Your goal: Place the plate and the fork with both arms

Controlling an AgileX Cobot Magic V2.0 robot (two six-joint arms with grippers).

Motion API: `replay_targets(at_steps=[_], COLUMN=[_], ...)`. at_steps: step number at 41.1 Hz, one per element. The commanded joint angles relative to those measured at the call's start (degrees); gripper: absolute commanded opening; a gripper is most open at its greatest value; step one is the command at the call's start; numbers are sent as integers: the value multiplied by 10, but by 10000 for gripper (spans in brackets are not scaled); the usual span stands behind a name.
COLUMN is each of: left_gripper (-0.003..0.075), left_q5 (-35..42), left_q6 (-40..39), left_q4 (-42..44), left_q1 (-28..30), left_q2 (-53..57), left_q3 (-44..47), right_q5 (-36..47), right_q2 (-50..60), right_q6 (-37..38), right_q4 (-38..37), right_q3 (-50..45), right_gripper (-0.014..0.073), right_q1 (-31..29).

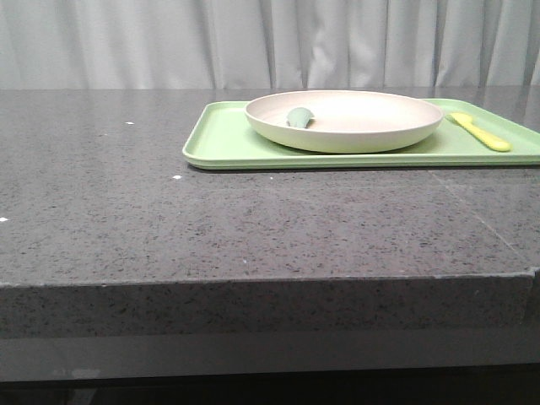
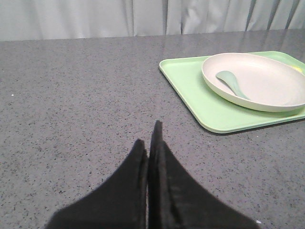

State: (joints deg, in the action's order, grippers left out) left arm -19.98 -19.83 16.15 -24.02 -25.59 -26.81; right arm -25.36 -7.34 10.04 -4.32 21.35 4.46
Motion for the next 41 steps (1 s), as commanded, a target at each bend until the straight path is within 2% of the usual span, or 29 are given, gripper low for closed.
replay_targets(at_steps=[1, 7, 14, 20, 24, 34, 41], left_gripper=[-18, -18, -18, -18, -18, -18, -18], left_q5=[45, 51, 105, 154, 153, 150, 150], left_q6=[-1, 6, 160, 165, 165, 165, 165], left_q4=[-1, -16, -140, -147, -162, -168, -168], left_q1=[1, 1, 1, 9, 46, 179, 225], left_q2=[-1, -1, 2, 29, 65, 184, 254], left_q3=[-16, -4, 25, 61, 86, 177, 240], right_q5=[47, 47, 47, 47, 47, 47, 47], right_q2=[-7, -7, -7, -7, -7, -7, -7], right_q6=[-4, -4, -4, -4, -4, -4, -4], right_q4=[-5, -5, -5, -5, -5, -5, -5], right_q3=[16, 16, 16, 16, 16, 16, 16], right_gripper=[-62, -62, -62, -62, -62, -62, -62], right_q1=[0, 0, 0, 0, 0, 0, 0])
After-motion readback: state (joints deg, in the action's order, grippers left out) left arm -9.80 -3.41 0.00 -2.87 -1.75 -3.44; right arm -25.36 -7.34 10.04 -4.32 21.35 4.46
